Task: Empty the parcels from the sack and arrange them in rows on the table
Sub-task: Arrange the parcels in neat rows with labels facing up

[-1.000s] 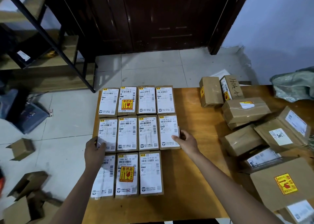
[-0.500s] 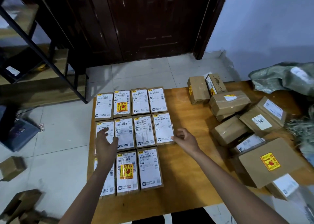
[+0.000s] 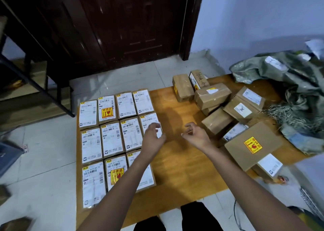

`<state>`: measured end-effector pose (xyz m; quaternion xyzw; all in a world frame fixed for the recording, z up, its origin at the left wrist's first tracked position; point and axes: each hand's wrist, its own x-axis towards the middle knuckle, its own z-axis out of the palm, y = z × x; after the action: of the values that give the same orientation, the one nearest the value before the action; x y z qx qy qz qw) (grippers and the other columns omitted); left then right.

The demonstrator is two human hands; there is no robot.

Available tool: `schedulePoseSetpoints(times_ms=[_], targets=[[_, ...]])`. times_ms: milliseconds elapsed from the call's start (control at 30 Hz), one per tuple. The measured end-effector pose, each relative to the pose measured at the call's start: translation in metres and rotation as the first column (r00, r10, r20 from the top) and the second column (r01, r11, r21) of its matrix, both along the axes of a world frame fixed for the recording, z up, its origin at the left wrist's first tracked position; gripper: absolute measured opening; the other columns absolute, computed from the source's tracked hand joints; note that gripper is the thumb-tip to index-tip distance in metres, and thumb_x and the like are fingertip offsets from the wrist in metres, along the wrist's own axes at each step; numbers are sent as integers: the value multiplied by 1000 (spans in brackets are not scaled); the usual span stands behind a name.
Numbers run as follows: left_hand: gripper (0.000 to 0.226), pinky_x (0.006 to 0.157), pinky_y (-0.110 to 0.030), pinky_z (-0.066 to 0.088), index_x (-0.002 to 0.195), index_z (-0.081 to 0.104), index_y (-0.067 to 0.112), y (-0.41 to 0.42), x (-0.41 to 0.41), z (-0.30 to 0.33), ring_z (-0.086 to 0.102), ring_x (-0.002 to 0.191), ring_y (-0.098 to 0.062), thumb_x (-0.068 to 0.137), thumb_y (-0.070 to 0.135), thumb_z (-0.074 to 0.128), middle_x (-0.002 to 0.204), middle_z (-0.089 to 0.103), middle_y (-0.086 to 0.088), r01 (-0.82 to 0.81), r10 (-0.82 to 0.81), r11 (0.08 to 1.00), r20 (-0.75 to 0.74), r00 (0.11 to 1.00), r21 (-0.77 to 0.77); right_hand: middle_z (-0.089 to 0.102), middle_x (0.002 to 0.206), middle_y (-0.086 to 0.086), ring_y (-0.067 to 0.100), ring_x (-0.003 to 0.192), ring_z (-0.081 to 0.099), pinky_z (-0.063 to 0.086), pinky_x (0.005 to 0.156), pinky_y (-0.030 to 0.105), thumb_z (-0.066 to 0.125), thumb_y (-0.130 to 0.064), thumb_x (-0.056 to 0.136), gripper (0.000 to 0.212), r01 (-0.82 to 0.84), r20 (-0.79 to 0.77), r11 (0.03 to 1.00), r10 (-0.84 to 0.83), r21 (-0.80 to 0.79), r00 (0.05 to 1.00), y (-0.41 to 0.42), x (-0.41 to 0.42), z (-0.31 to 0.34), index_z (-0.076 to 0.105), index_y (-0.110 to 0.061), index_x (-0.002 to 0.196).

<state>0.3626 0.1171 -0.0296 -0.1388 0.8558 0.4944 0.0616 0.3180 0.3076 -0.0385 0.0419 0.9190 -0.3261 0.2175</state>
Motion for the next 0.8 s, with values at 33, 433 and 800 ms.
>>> schedulePoseSetpoints(times_ms=[33,433,800], targets=[[40,87,-37,51,123,51,13,8,-3,0,55,112,-19,86,22,63,125,56,-3,16,-15,1000,5,1000,-22,64,110,-3,17,102,62,44,76,27,65,-40,86,46,-4,-7,1000,4,7,1000,6,-4,1,52,-20,125],[65,96,-34,43,133,43,10,156,-53,-24,44,124,-26,80,37,70,133,48,-7,301,-291,913,78,954,-276,65,116,5,27,109,60,51,85,32,56,-29,83,36,-51,-64,984,62,169,996,111,-46,14,58,-24,119],[75,105,-39,34,136,38,14,223,-78,-71,36,131,-28,76,43,72,146,34,-9,295,-291,785,97,952,-545,68,115,3,24,108,62,54,87,38,59,-29,85,37,-213,-24,949,224,232,974,162,-77,-5,57,-19,121]])
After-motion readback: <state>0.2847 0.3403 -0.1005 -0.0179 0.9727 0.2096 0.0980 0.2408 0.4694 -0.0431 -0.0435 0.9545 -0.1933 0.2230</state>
